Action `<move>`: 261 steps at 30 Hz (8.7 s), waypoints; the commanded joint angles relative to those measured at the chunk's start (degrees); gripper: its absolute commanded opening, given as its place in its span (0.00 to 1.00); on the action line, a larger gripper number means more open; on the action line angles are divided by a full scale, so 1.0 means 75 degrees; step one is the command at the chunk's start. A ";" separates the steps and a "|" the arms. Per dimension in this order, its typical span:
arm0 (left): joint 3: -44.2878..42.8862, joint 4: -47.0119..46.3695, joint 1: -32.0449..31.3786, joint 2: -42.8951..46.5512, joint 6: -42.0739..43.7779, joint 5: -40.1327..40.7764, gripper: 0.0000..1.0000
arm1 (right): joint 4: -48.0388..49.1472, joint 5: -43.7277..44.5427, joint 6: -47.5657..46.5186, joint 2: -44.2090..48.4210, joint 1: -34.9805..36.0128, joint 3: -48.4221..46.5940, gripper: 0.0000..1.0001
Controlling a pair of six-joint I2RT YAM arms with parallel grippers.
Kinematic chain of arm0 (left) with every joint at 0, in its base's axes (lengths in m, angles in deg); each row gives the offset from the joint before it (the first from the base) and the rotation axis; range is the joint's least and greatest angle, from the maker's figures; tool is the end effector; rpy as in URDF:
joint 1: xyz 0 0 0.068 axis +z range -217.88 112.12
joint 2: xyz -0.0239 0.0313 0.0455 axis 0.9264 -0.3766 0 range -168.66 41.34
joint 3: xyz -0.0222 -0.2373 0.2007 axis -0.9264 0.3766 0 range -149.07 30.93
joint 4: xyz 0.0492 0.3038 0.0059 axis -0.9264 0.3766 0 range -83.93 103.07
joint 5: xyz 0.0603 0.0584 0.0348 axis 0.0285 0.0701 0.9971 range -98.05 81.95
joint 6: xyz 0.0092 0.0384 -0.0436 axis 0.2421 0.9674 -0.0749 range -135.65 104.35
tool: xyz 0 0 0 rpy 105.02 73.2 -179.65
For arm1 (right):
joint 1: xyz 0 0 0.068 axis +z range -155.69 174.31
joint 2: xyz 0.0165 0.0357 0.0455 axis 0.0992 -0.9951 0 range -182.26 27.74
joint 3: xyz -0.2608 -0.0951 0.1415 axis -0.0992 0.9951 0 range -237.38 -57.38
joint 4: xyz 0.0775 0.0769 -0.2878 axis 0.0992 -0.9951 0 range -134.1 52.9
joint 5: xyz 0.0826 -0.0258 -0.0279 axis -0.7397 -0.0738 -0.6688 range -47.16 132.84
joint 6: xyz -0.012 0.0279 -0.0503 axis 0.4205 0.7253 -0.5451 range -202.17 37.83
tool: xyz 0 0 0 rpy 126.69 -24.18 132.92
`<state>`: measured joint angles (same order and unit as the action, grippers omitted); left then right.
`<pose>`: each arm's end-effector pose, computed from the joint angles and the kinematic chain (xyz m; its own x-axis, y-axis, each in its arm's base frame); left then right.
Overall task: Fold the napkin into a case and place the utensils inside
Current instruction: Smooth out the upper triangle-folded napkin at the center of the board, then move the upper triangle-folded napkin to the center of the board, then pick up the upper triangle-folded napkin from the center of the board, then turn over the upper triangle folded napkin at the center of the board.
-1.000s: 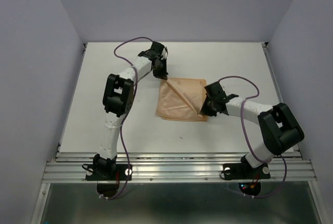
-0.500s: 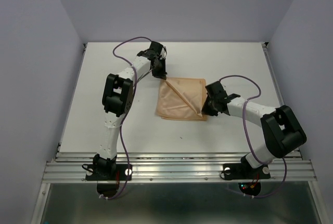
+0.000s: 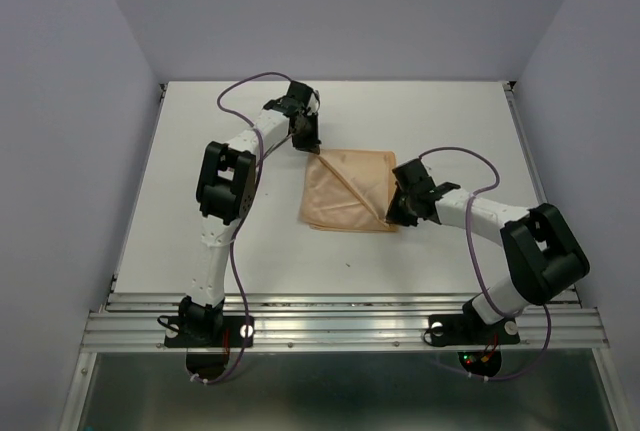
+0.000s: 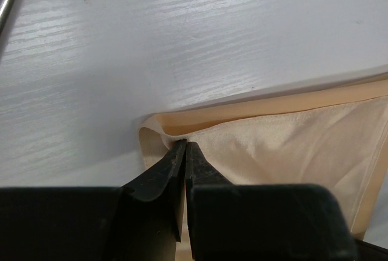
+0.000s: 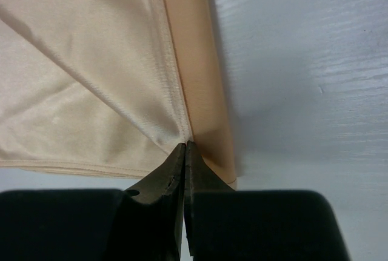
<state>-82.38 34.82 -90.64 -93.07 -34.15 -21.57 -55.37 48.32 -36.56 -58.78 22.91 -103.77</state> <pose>0.5521 -0.2424 0.1926 -0.8319 0.0144 -0.5548 0.2650 0.8887 -0.3742 0.2882 0.1526 0.1741 -0.8323 0.3563 -0.4247 0.2316 0.9195 0.3176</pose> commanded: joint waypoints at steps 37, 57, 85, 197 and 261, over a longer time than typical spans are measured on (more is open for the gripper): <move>0.0328 0.0339 0.0035 0.1912 0.0076 0.0302 0.16 | -0.0718 0.0876 -0.0561 0.0076 0.0054 -0.1350 0.05; 0.2300 -0.0119 0.0035 0.3331 0.0029 0.0536 0.16 | 0.0125 0.0955 -0.0784 -0.0268 0.0054 -0.0577 0.06; 0.3191 -0.0095 -0.0058 0.4573 -0.0076 0.1415 0.27 | 0.0665 0.0442 -0.0188 -0.0932 0.0929 0.0034 0.05; 0.5230 -0.1865 -0.3809 0.3952 0.0416 0.0771 0.00 | 0.3407 -0.3707 0.0177 -0.2034 -0.2395 -0.0436 0.68; 0.2655 -0.0577 -0.3819 0.5054 0.0721 0.0197 0.00 | 0.0994 -0.1177 -0.0689 0.0272 -0.2675 -0.3061 0.01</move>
<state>-57.07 27.24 -117.68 -58.17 -29.58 -17.30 -45.86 33.26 -39.01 -60.90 5.44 -124.41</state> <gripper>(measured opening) 0.037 0.038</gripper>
